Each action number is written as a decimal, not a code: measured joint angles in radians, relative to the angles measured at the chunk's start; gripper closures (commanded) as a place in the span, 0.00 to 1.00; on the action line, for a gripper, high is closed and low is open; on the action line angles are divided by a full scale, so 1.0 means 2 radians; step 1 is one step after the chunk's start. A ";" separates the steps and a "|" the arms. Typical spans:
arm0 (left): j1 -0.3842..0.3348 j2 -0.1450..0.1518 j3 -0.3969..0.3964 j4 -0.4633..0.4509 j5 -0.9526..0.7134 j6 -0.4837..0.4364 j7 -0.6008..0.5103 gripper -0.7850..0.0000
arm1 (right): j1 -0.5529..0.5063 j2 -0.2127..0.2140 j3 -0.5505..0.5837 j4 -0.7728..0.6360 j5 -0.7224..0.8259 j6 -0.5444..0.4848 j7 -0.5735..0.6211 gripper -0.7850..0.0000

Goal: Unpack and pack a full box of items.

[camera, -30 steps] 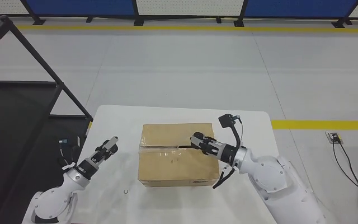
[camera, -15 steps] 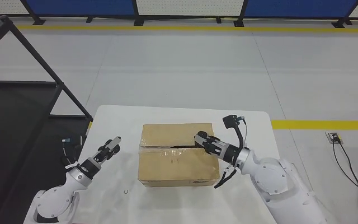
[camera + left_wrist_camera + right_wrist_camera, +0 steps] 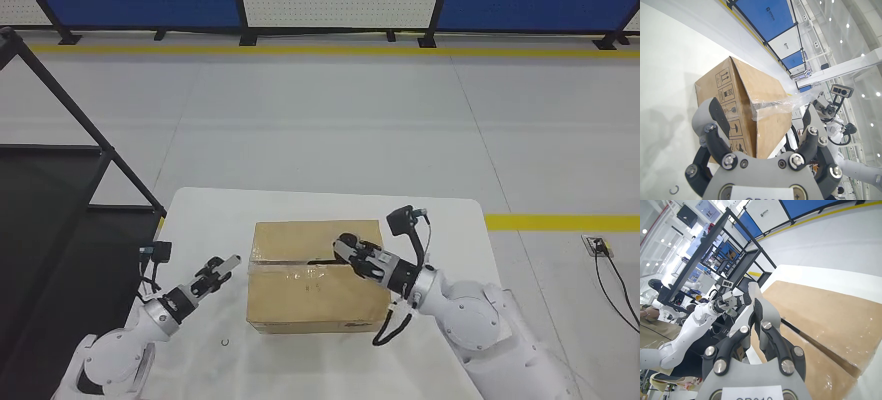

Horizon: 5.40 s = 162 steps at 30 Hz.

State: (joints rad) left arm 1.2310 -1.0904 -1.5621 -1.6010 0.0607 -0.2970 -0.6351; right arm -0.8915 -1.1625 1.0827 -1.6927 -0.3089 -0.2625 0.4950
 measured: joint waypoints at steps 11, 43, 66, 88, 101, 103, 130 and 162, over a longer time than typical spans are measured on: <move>-0.009 0.002 0.015 0.019 0.022 0.011 -0.014 0.00 | 0.019 -0.012 -0.030 -0.011 -0.053 -0.008 -0.066 1.00; -0.075 -0.005 0.063 0.045 -0.149 0.079 -0.072 1.00 | 0.021 -0.028 -0.033 0.001 -0.052 -0.022 -0.059 1.00; -0.105 -0.008 0.093 0.097 -0.141 0.089 -0.051 1.00 | 0.020 -0.033 -0.025 0.008 -0.063 -0.067 -0.060 1.00; -0.097 -0.003 0.085 0.084 -0.133 0.093 -0.064 1.00 | -0.017 -0.024 0.038 0.011 -0.048 -0.010 -0.003 1.00; -0.095 -0.002 0.086 0.081 -0.130 0.096 -0.063 1.00 | -0.010 -0.021 0.047 0.034 -0.037 0.037 0.056 1.00; -0.096 -0.001 0.087 0.080 -0.130 0.098 -0.063 1.00 | -0.010 -0.021 0.048 0.037 -0.037 0.047 0.062 1.00; -0.099 -0.001 0.097 0.082 -0.125 0.100 -0.055 1.00 | -0.021 -0.018 0.053 0.042 -0.044 0.126 0.100 0.87; -0.098 0.001 0.099 0.082 -0.127 0.095 -0.057 1.00 | -0.070 -0.008 0.109 -0.017 -0.021 0.118 0.082 0.59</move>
State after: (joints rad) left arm 1.0352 -1.0886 -1.3632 -1.4366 -0.1930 -0.1065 -0.7484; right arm -1.0307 -1.1787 1.3013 -1.7269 -0.3517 -0.0262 0.6585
